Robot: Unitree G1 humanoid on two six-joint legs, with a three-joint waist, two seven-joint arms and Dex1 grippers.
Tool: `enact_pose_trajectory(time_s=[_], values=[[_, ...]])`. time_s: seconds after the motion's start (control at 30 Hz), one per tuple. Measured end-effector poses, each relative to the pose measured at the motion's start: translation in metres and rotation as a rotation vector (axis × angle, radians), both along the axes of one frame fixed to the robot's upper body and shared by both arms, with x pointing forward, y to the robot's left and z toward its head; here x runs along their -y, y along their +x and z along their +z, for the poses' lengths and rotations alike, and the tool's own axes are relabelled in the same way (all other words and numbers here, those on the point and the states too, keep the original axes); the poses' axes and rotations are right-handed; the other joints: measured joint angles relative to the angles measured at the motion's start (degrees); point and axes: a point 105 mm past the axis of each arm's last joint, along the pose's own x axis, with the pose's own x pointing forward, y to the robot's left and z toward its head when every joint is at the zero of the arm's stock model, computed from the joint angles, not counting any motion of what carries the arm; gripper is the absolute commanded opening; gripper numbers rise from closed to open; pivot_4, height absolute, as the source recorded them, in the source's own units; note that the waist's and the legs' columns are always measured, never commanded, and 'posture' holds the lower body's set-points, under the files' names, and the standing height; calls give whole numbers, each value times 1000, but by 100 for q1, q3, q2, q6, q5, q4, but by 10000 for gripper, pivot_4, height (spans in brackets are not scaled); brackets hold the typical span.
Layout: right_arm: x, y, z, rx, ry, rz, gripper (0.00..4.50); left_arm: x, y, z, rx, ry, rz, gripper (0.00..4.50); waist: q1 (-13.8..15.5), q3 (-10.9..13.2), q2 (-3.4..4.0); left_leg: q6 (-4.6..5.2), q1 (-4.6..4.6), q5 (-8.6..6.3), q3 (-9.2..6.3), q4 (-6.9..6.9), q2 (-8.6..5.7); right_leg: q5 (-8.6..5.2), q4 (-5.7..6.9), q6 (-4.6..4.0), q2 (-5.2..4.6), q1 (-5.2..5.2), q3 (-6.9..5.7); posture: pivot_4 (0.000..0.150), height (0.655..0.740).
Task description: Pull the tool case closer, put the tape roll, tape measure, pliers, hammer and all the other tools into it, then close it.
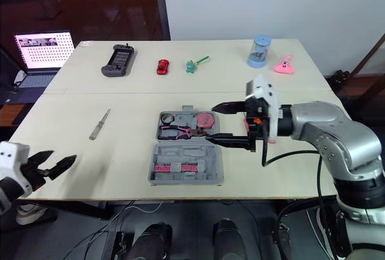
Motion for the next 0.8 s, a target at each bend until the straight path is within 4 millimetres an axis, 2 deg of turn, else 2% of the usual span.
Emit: enact_pose_trajectory(time_s=[0.17, 0.3, 0.37, 0.47, 0.6, 0.8], values=[[-19, 2, 9, -16, 44, 89, 44093, -4, -16, 5, 28, -8, 80, 44355, 73, 0, -2, 0, 0, 0, 1, 0, 0, 0, -2, 0, 0, 0, 0, 1500, 6902], [-33, 8, 8, -16, 61, 94, 44093, -1, -16, 15, 59, -19, 93, 44355, 136, 0, -1, 0, -2, 0, 0, 2, 0, 0, -1, -1, 0, -1, -1, 1500, 6902], [-38, 10, 10, -13, 85, 85, 44093, 1, -8, 17, 63, -38, 90, 44355, 148, 0, -1, -1, -3, 0, -1, 2, -2, 0, -1, -1, 0, 0, -1, 1500, 6902], [-44, 14, 11, 41, 80, 58, 44093, 8, 24, 14, 61, -80, 58, 44355, 159, -1, -2, -1, -2, 1, -3, 5, -4, 1, 3, 0, 3, 0, -3, 1500, 6902], [-51, 20, -2, 121, -73, 1, 44093, 14, 71, 17, 64, -72, 26, 44355, 110, -1, -7, -1, -9, 1, -2, 3, -4, 1, 7, 1, 5, -12, -3, 1500, 6902], [-48, 20, -4, 61, -97, -21, 44093, 26, 123, 6, 27, -58, -15, 44355, 68, -1, -8, -1, -11, 1, 0, 1, -4, 2, 11, 2, 5, -22, -2, 1500, 6902]])
